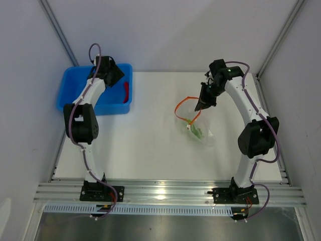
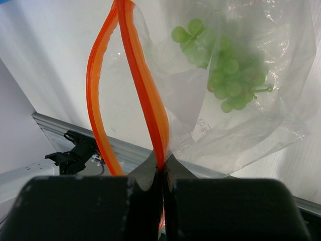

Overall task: Place the food in the zip-top bag and seal the zipper
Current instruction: Pick up the fake vegetable from the bin.

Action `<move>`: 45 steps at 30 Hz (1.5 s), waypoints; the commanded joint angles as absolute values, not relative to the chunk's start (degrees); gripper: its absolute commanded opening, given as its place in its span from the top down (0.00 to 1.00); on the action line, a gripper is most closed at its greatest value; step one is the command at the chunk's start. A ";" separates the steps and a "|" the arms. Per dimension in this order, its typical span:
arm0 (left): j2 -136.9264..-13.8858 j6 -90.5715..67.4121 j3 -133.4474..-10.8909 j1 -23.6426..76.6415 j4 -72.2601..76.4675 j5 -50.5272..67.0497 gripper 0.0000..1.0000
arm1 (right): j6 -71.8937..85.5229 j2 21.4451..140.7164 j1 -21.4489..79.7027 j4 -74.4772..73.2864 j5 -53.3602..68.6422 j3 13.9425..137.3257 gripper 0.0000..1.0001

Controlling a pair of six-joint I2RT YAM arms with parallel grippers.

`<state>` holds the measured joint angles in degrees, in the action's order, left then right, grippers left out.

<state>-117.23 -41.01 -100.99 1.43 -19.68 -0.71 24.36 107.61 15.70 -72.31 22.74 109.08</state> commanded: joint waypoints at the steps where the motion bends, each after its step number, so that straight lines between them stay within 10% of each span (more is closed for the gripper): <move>1: -122.15 -43.94 -110.37 1.23 -23.10 2.37 0.36 | 22.33 108.89 15.03 -74.88 22.50 112.06 1.00; 33: -142.73 -48.52 -131.22 1.67 -44.65 -3.25 0.48 | 24.87 108.28 14.50 -69.43 23.03 103.10 1.00; 45: -143.53 -47.46 -133.07 3.86 -48.42 -0.44 0.37 | 24.96 108.90 14.50 -68.91 23.73 103.01 1.00</move>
<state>-143.06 -47.94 -130.04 2.35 -46.06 -1.58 24.82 109.82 14.74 -69.93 22.79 102.94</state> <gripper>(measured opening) 0.627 0.003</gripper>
